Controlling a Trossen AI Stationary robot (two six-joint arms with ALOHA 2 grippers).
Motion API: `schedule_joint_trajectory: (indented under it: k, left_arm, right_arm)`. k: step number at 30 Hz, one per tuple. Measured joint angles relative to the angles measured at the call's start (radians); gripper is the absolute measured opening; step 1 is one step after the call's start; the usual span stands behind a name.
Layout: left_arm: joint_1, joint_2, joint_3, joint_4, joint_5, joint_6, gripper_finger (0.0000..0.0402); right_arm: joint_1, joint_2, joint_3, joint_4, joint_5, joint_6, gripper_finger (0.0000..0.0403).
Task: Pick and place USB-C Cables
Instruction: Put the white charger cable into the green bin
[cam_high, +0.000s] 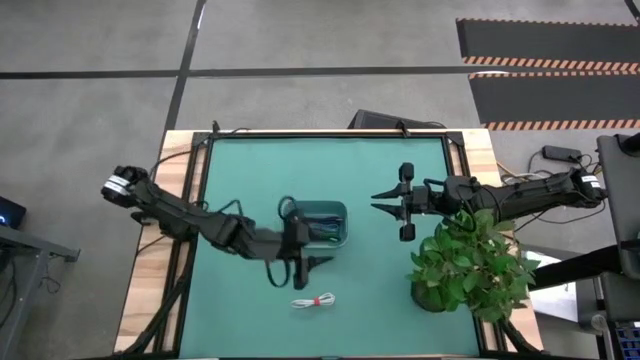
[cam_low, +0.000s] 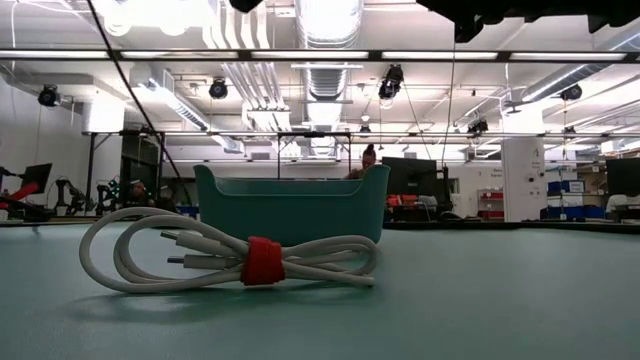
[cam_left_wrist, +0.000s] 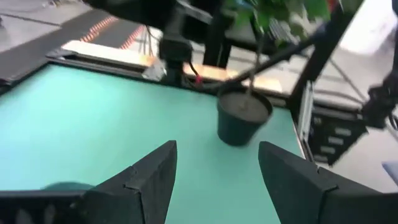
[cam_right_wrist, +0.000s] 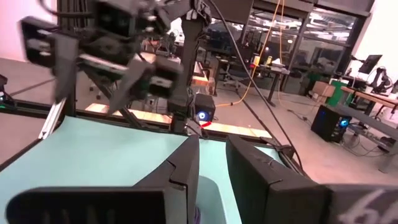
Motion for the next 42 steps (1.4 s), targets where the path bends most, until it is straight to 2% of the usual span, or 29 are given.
schedule_joint_trajectory:
  k: [8,13,17,22,29,34,42]
  left_arm:
    - [-0.070,0.130,0.218,-0.370,-0.004,-0.154,0.0212]
    - [-0.115,0.184,0.254,-0.507,0.007,-0.268,0.0212]
    - [-0.141,0.225,0.236,-0.523,0.007,-0.326,0.0212]
    - [-0.145,0.310,0.228,-0.530,0.013,-0.328,0.0212]
    - [-0.145,0.414,0.227,-0.523,0.094,-0.335,0.0212]
    - [-0.160,0.443,0.227,-0.522,0.145,-0.364,0.0212]
    - [-0.181,0.441,0.218,-0.511,0.136,-0.415,0.0212]
  right_arm:
    - [0.000,-0.006,0.000,0.002,0.000,-0.011,0.0073]
    - [0.000,-0.014,-0.001,0.003,0.000,-0.013,0.0073]
    - [0.000,-0.014,-0.001,0.003,0.000,-0.020,0.0073]
    - [0.000,-0.013,-0.001,0.003,0.000,-0.020,0.0073]
    - [0.000,-0.012,-0.001,0.003,0.001,-0.020,0.0073]
    - [0.000,-0.012,-0.001,0.003,0.007,-0.020,0.0073]
    - [0.000,-0.011,-0.001,0.003,0.009,-0.020,0.0073]
